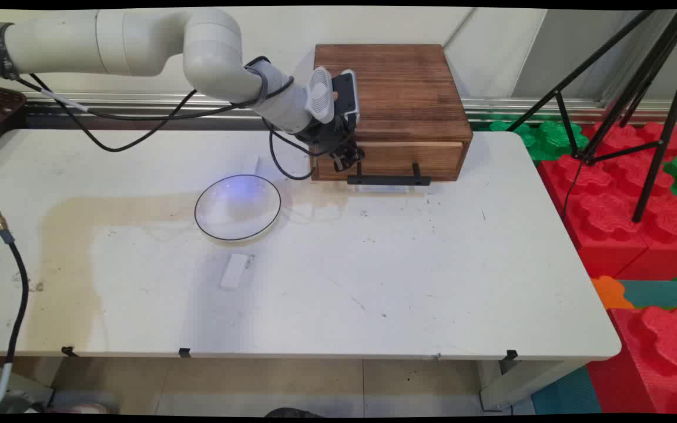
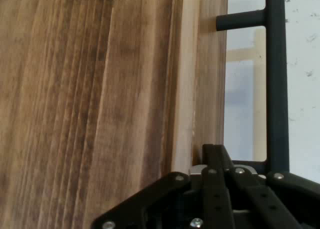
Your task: Open the drawer
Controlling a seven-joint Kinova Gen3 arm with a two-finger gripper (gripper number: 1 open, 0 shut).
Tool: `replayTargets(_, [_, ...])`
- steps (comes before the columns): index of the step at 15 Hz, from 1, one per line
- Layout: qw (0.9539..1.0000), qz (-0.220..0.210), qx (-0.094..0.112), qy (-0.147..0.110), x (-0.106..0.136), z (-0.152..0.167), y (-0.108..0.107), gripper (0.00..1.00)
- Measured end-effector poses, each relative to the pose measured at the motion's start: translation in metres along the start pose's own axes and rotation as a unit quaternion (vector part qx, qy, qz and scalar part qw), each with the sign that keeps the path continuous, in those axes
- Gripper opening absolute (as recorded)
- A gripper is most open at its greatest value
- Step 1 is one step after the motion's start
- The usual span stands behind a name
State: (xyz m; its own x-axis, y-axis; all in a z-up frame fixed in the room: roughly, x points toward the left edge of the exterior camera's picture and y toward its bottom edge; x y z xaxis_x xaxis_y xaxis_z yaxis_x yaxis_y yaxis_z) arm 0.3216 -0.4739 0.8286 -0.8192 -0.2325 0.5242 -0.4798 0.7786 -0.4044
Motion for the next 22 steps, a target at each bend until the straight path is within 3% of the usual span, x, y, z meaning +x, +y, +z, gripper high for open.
replayTargets(6, [0.9999,-0.013,-0.007,0.007,-0.003,-0.016,-0.002,0.00])
replayTargets(13, [0.9984,-0.042,-0.029,0.026,-0.014,-0.061,-0.008,0.00])
replayTargets(14, [0.9979,-0.046,-0.034,0.030,-0.018,-0.070,-0.010,1.00])
replayTargets(22, [0.9932,-0.069,-0.071,0.060,-0.044,-0.133,-0.023,1.00])
